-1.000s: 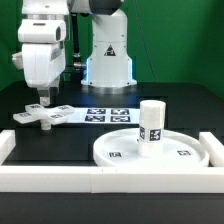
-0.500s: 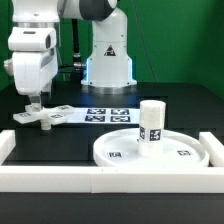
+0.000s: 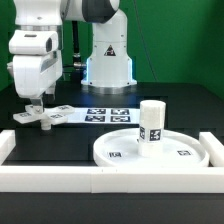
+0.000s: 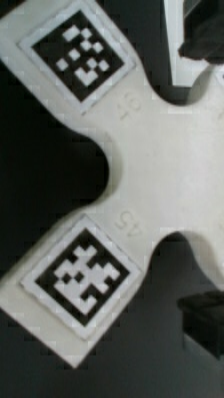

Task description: Assemble round table

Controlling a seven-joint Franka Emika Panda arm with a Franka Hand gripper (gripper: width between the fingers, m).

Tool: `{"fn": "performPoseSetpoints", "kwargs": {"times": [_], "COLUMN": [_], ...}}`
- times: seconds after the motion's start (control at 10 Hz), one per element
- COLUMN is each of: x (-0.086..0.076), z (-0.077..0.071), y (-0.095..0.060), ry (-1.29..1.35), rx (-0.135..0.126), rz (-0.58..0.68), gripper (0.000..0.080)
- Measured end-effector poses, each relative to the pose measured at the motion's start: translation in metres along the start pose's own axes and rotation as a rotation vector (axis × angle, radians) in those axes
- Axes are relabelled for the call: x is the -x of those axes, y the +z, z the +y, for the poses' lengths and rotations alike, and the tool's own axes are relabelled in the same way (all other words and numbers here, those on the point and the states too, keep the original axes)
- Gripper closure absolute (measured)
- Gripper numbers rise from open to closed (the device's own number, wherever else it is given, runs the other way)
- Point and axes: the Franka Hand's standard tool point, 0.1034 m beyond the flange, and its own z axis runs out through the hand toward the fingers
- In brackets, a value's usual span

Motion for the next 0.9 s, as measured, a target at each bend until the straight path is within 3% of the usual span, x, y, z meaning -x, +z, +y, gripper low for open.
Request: {"fn": "performPoseSetpoints", "kwargs": {"times": [0.2, 0.5, 0.9], "x": [0.0, 0.002, 0.002], "z": [0.0, 0.015, 0.008], "y": [0.001, -0.001, 0.005], "ry": [0.001, 0.005, 0.025], "rx": [-0.001, 0.011, -0.002], "rz": [0.0, -0.003, -0.001], "gripper": [0.015, 0.015, 0.015]}}
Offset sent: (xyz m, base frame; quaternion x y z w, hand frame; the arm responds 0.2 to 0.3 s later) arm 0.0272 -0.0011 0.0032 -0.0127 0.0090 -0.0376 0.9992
